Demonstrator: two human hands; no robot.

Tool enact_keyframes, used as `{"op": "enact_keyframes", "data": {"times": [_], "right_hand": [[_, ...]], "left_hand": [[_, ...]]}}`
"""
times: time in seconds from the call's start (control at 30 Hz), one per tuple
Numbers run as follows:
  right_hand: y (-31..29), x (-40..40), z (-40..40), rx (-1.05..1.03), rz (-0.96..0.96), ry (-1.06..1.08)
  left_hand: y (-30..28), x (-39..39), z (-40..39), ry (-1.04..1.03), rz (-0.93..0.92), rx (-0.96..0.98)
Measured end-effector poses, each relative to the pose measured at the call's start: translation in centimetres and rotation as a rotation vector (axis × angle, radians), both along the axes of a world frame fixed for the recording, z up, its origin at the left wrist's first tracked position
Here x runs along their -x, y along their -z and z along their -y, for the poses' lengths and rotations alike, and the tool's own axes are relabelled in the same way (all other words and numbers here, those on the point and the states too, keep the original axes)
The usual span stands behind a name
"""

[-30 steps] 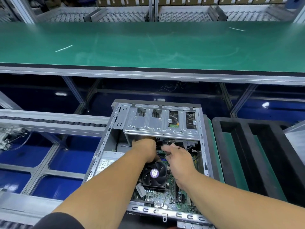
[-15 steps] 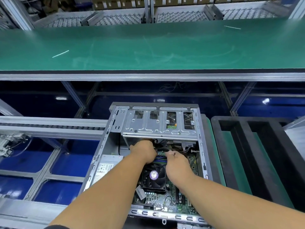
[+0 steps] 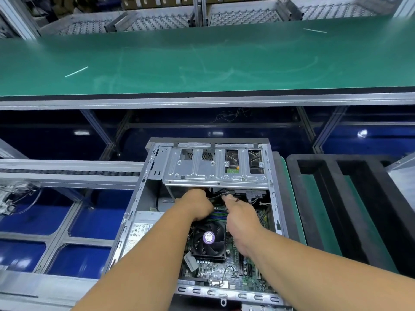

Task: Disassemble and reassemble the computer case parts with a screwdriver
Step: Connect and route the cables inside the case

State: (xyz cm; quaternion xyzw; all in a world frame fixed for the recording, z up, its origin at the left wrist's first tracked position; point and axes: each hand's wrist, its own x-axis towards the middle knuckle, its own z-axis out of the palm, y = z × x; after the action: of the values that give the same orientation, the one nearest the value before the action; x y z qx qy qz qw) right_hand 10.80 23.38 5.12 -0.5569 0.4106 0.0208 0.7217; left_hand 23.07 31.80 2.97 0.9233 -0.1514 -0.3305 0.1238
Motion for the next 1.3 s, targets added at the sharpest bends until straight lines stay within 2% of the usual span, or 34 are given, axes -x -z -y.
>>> {"op": "enact_keyframes", "data": {"times": [0.1, 0.2, 0.27, 0.37, 0.47, 0.67, 1.0, 1.13, 1.3], "right_hand": [[0.4, -0.2, 0.0, -0.088, 0.037, 0.061], [0.3, -0.2, 0.0, -0.127, 0.046, 0.081], [0.1, 0.1, 0.0, -0.063, 0.030, 0.041], [0.2, 0.7, -0.4, 0.165, 0.046, -0.051], [0.7, 1.0, -0.7, 0.361, 0.049, -0.093], [0.9, 1.0, -0.9, 0.521, 0.052, -0.151], [0.5, 1.2, -0.7, 0.429, 0.083, -0.052], [1.2, 1.3, -0.8, 0.514, 0.051, -0.075], [1.9, 0.0, -1.0, 0.578, -0.075, -0.039]], "left_hand": [[0.1, 0.3, 0.1, 0.088, 0.157, -0.123], [0.1, 0.2, 0.2, 0.126, 0.208, -0.157], [-0.1, -0.3, 0.1, 0.152, 0.190, -0.160], [-0.1, -0.9, 0.1, 0.188, 0.132, -0.180], [-0.3, -1.0, 0.3, 0.134, 0.082, -0.156], [-0.4, -1.2, 0.7, 0.062, 0.024, -0.137], [0.1, -1.1, 0.6, -0.062, 0.024, -0.134], [0.2, -1.1, 0.3, -0.195, -0.007, -0.018], [0.1, -0.9, 0.5, -0.177, -0.002, -0.035]]}}
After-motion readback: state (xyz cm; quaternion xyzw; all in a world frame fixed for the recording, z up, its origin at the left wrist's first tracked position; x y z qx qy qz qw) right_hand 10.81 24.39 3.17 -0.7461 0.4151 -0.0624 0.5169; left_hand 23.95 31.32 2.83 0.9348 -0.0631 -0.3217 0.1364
